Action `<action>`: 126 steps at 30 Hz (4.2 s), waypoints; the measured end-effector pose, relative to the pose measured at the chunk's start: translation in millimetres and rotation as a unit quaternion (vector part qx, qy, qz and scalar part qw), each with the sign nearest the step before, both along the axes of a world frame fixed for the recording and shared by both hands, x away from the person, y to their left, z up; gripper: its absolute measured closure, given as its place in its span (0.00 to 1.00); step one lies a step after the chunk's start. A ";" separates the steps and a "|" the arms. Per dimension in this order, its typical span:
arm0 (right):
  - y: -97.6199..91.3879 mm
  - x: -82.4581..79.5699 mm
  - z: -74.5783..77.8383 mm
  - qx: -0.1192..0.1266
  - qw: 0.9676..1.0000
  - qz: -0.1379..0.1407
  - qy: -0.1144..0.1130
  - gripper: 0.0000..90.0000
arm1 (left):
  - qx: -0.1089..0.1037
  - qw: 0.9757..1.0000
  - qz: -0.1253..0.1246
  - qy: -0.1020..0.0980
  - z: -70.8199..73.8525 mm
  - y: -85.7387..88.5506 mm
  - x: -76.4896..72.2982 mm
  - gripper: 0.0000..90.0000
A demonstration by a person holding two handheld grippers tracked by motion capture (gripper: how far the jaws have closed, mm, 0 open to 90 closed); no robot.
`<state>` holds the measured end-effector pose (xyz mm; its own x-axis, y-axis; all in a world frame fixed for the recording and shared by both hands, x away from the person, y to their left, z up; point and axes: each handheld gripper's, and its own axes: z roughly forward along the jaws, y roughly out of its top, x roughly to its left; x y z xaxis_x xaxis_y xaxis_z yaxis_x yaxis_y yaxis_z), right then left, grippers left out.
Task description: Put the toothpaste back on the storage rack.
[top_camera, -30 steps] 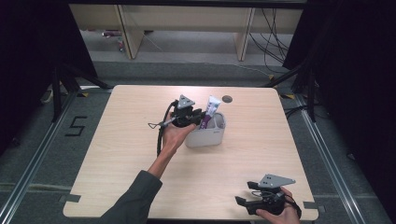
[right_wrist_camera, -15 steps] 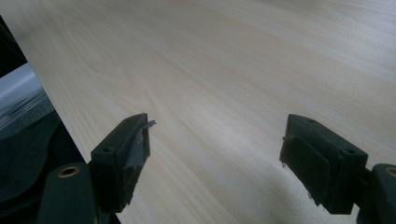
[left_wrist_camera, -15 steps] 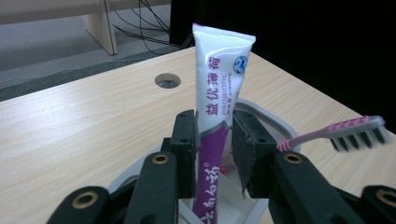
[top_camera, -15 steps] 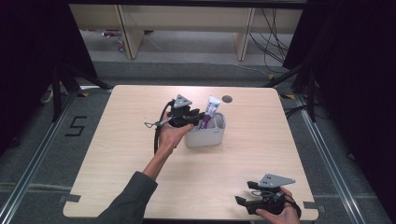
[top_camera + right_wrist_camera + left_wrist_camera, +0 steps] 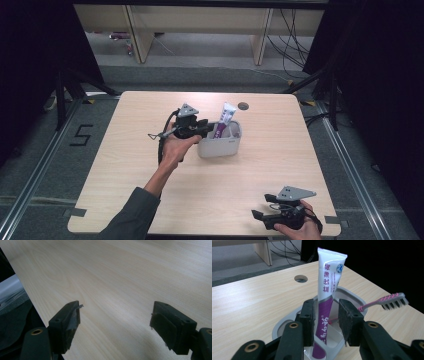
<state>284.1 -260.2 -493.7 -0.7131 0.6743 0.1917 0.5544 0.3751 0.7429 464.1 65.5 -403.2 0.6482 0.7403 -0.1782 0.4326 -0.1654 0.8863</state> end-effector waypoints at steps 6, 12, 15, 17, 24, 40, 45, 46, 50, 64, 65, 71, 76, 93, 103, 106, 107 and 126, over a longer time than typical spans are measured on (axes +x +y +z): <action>-1.2 0.3 0.6 -0.003 1.000 -0.002 -0.002 0.26 | 0.008 1.000 -0.007 0.003 1.8 5.7 -7.4 0.67; -0.8 0.8 0.2 -0.004 1.000 0.000 -0.003 0.26 | 0.012 1.000 -0.018 -0.003 3.8 12.0 -19.5 0.61; -1.2 0.7 0.7 -0.003 1.000 0.000 -0.005 0.26 | 0.012 1.000 -0.020 0.001 2.6 15.1 -24.1 0.55; 0.2 0.1 -0.2 0.005 1.000 -0.006 0.006 0.26 | 0.014 1.000 -0.023 0.001 1.6 16.7 -27.4 0.51; 1.7 2.2 -0.4 -0.008 1.000 -0.001 -0.003 0.26 | 0.001 0.999 -0.029 0.016 -0.8 22.2 -40.7 0.36; 4.0 2.1 -1.2 -0.005 1.000 -0.005 0.006 0.26 | 0.008 0.999 -0.040 0.019 -13.7 39.8 -70.0 0.30; 4.5 2.0 -1.5 -0.004 1.000 -0.005 0.007 0.26 | 0.013 0.999 -0.041 0.015 -17.9 47.3 -81.1 0.30; 4.5 2.0 -1.4 -0.004 1.000 -0.004 0.007 0.26 | 0.018 0.999 -0.038 0.016 -19.1 49.0 -84.4 0.30; 5.1 2.1 -1.7 -0.001 1.000 -0.002 0.011 0.26 | 0.030 0.998 -0.045 0.013 -23.3 51.3 -91.2 0.29; 4.2 2.6 -1.2 -0.007 1.000 -0.003 0.002 0.26 | 0.052 0.997 -0.063 0.009 -35.5 57.1 -111.7 0.27; 4.2 2.6 -1.2 -0.007 1.000 -0.002 0.002 0.26 | 0.053 0.997 -0.064 0.009 -36.2 57.4 -112.4 0.27; 4.2 2.5 -1.2 -0.005 1.000 -0.003 0.002 0.26 | 0.052 0.996 -0.067 0.007 -43.1 60.0 -118.4 0.26; 4.5 2.8 -1.6 -0.006 1.000 -0.002 0.003 0.26 | 0.061 0.996 -0.063 0.007 -47.8 65.7 -124.1 0.26; 4.9 3.1 -1.7 -0.007 1.000 0.000 -0.002 0.26 | 0.074 0.995 -0.065 0.013 -63.0 77.8 -142.1 0.25; 5.1 3.0 -1.6 -0.009 1.000 -0.001 -0.003 0.26 | 0.085 0.994 -0.071 0.023 -73.2 83.5 -154.5 0.25; 5.2 2.9 -1.6 -0.010 1.000 0.000 -0.003 0.26 | 0.089 0.993 -0.075 0.023 -75.9 84.4 -158.1 0.25; 5.3 2.9 -1.6 -0.010 1.000 0.000 -0.003 0.26 | 0.096 0.992 -0.074 0.022 -76.6 84.7 -159.8 0.25; 6.7 3.2 -2.5 -0.002 1.000 0.017 0.011 0.26 | 0.105 0.989 -0.097 0.032 -91.2 84.4 -188.3 0.25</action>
